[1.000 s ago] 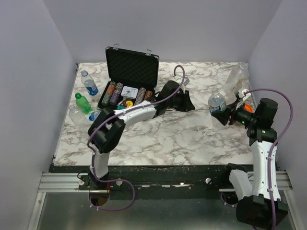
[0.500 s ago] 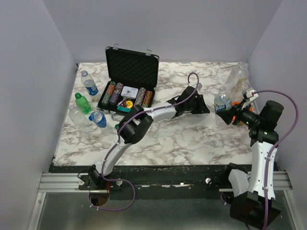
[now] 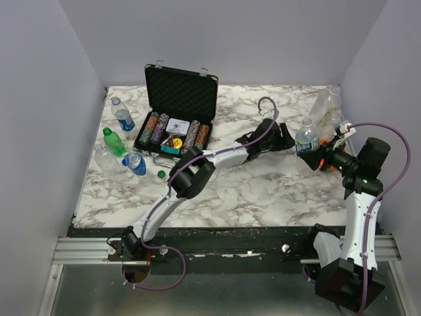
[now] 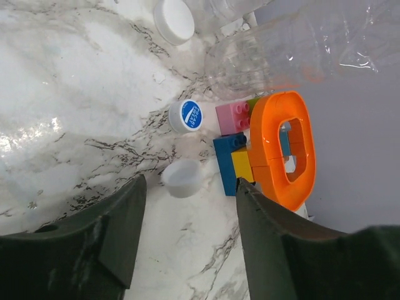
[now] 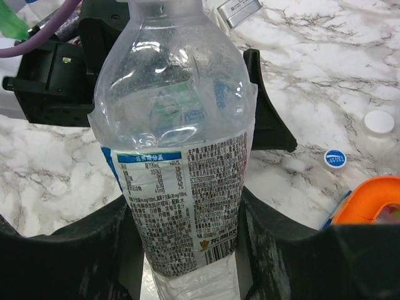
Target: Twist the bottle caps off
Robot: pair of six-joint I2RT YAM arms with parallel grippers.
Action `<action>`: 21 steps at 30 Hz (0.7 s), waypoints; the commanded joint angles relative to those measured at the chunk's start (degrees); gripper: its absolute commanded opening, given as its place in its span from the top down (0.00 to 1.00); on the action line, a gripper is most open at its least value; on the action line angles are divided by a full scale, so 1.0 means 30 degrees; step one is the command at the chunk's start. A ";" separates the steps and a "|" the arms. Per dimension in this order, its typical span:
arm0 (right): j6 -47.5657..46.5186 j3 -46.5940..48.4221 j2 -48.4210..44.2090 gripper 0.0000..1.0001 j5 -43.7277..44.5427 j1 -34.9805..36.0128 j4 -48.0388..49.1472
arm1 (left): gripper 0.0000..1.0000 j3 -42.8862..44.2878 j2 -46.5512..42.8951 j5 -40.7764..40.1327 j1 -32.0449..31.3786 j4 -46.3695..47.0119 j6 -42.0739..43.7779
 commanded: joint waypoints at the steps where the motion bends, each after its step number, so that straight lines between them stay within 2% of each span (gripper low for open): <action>1: 0.0031 -0.0206 0.0059 0.71 -0.0617 -0.0346 0.0441 | 0.32 0.1245 0.0310 -0.0936 -0.0153 -0.0499 0.0725; 5: 0.0002 -0.0235 0.0030 0.71 -0.0939 -0.0697 0.0382 | 0.32 0.0898 -0.0566 -0.0555 -0.0007 -0.0910 0.1515; 10: -0.0086 -0.0353 -0.0204 0.71 -0.1350 -0.1079 0.0382 | 0.30 -0.2407 -0.3433 -0.0641 0.0228 0.0054 0.3271; 21: -0.0964 -0.0383 0.0204 0.71 -0.3016 -0.1079 -0.0173 | 0.25 -1.5263 -1.4622 -0.2488 0.0023 0.6318 0.9219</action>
